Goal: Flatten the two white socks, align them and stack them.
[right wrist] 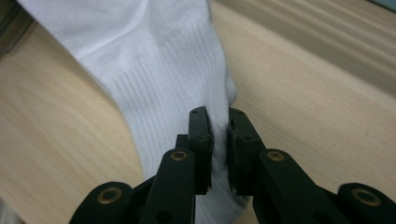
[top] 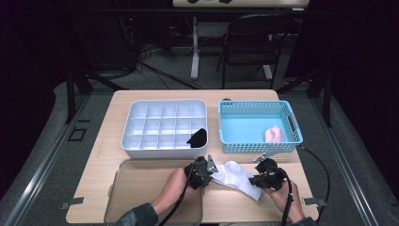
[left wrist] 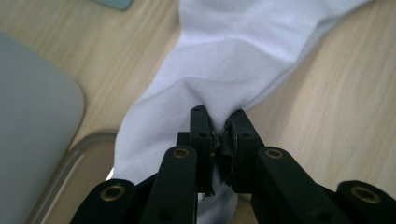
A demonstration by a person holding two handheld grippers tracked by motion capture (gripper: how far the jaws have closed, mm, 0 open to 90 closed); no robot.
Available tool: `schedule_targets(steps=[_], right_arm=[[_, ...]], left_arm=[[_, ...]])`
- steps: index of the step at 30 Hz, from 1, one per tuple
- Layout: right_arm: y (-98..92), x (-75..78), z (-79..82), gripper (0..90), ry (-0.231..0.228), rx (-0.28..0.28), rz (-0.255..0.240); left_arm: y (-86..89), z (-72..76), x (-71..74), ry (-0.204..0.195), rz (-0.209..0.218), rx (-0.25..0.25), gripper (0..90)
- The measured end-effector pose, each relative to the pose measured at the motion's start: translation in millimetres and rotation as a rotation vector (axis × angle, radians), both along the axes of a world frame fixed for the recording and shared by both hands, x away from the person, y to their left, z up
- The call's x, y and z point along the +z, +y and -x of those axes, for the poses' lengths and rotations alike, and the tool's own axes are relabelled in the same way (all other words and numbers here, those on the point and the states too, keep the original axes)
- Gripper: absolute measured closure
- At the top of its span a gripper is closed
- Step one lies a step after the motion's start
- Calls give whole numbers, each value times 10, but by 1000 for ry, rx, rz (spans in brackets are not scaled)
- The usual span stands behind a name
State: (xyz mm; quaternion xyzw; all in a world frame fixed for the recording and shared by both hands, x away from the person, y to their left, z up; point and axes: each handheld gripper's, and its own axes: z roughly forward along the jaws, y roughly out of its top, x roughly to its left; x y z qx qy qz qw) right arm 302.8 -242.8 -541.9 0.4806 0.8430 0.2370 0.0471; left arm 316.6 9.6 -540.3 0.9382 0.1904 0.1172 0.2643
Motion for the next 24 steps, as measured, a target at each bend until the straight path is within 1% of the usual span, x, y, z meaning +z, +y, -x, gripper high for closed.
schedule_targets(steps=[1, 2, 3, 6, 7, 8, 9, 10, 11, 13, 14, 15, 16, 18, 19, 20, 21, 22, 23, 24], right_arm=[[10, 3, 16, 814, 11, 7, 7], [18, 6, 30, 814, 21, 17, 27], [43, -1, 55, 813, 24, 11, 9], [79, -9, 111, 811, 24, 11, 12], [94, -9, 129, 810, 31, 12, 11], [97, -8, 146, 809, 31, 19, 5], [98, -2, 165, 808, 39, 23, 14], [114, -3, 188, 806, 44, 18, 7], [123, -6, 208, 803, 38, 18, 1], [152, -1, 241, 798, 54, 26, -7], [165, 3, 257, 795, 51, 29, -8], [179, 3, 269, 792, 58, 37, -11], [187, 0, 275, 788, 61, 47, -18], [211, 5, 283, 770, 68, 63, -29], [210, 8, 280, 748, 69, 66, -29], [211, 9, 279, 720, 69, 69, -43], [208, 18, 275, 679, 73, 86, -38], [201, 31, 274, 607, 71, 96, -49], [187, 52, 274, 550, 63, 102, -60], [170, 76, 271, 509, 44, 124, -78]], left_arm=[[0, -8, 4, 0, 1, -2, 827], [-2, -13, 5, -9, 7, 2, 827], [-6, -18, 5, -12, 2, 3, 826], [-10, -47, 13, -12, 5, -2, 826], [-14, -57, 16, -23, 9, -1, 826], [-20, -64, 17, -25, 21, -1, 826], [-26, -75, 24, -26, 12, -9, 826], [-37, -78, 25, -32, 13, -5, 826], [-48, -84, 22, -33, 20, -6, 826], [-68, -105, 17, -34, 19, -7, 826], [-73, -115, 17, -34, 26, -11, 826], [-86, -123, 9, -33, 26, -10, 825], [-97, -136, 0, -41, 25, -9, 825], [-111, -168, -26, -39, 20, -6, 822], [-110, -186, -37, -38, 20, -4, 820], [-105, -210, -54, -32, 22, -6, 815], [-95, -227, -67, -18, 26, -6, 810], [-78, -244, -68, -8, 32, 6, 787], [-60, -253, -63, -1, 40, 2, 759], [-41, -257, -47, 9, 43, 1, 705]])
